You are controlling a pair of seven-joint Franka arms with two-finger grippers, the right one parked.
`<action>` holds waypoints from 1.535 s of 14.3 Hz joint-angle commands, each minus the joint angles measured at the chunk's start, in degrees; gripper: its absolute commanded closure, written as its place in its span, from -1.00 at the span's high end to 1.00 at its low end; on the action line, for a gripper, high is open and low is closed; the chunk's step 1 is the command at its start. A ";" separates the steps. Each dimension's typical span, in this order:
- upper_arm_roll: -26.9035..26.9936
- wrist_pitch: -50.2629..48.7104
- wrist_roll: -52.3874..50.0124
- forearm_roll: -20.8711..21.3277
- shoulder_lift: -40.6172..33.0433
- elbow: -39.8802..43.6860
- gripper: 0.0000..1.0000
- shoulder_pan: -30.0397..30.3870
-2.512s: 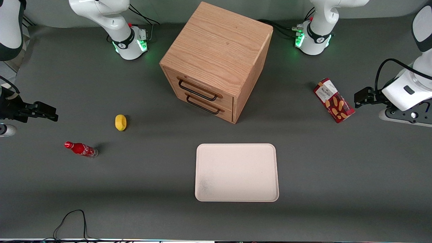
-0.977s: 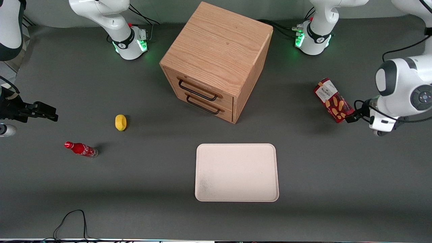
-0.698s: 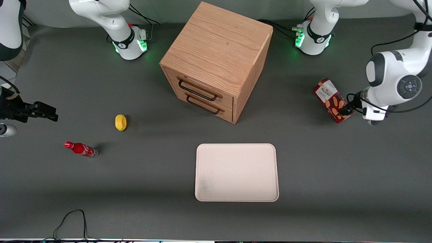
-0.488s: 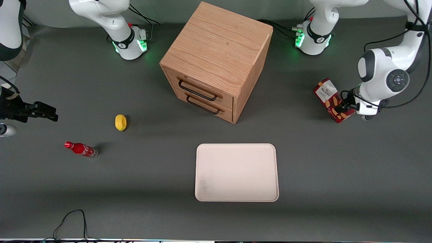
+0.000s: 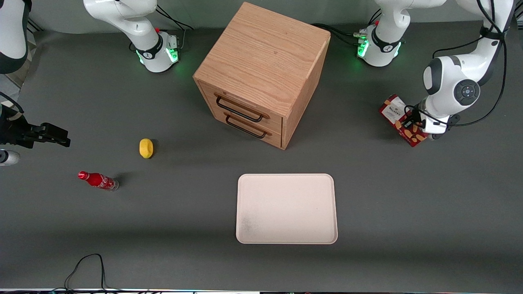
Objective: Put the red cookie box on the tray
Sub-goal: 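Close the left gripper on the red shortbread box and lift it, then carry the held box with the left gripper over the white tray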
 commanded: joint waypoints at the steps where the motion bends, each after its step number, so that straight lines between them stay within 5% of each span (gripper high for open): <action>1: -3.96 -8.97 -1.17 0.05 -1.36 5.29 -1.00 -0.59; 9: -9.77 -29.27 8.65 0.05 6.09 38.92 -1.00 -3.39; 14: -10.48 -39.23 19.45 0.05 21.46 67.32 -1.00 -7.43; 22: -11.27 -32.40 25.64 -2.58 37.73 82.39 -1.00 -12.88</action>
